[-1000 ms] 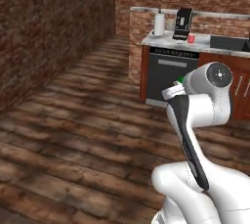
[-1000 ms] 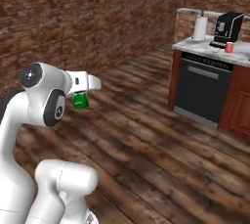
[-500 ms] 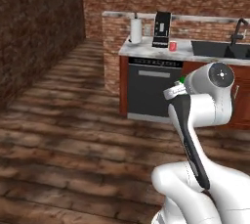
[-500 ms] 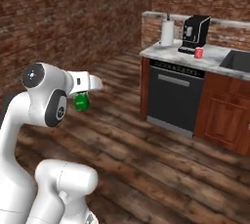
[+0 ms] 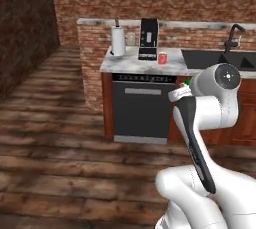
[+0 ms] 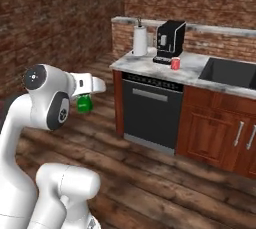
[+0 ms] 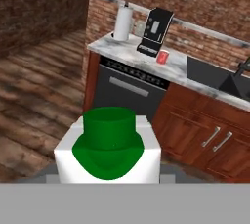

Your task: Take a sugar cube from the saucer and place it inside the coffee. Then, grab milk from the fridge and place it next to the coffee on the counter to sweeten the coffee.

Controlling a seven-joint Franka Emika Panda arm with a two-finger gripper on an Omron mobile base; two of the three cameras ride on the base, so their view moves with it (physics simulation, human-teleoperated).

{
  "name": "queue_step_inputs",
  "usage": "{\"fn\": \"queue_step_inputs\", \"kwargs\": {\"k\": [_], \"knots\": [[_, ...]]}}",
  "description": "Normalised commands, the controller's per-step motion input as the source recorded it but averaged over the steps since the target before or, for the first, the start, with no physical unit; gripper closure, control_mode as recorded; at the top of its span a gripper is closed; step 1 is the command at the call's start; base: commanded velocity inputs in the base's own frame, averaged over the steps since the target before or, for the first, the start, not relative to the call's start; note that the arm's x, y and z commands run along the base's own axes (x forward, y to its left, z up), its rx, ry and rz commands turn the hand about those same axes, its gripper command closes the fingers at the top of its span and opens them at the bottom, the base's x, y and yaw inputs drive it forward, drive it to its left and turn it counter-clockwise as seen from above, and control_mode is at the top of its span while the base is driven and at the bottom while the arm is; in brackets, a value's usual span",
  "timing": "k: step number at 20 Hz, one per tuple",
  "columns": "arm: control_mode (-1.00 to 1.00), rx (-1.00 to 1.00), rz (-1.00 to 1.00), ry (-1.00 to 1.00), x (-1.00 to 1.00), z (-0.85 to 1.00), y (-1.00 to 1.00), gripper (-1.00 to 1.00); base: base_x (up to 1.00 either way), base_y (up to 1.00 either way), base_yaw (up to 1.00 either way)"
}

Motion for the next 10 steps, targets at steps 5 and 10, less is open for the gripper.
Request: {"fn": "queue_step_inputs", "kwargs": {"k": [5,10], "knots": [[1.0,0.0,0.0,0.0,0.0,0.0,0.0,1.0,1.0,0.23,-0.23],[1.0,0.0,0.0,0.0,0.0,0.0,0.0,1.0,1.0,0.33,-0.22]]}}
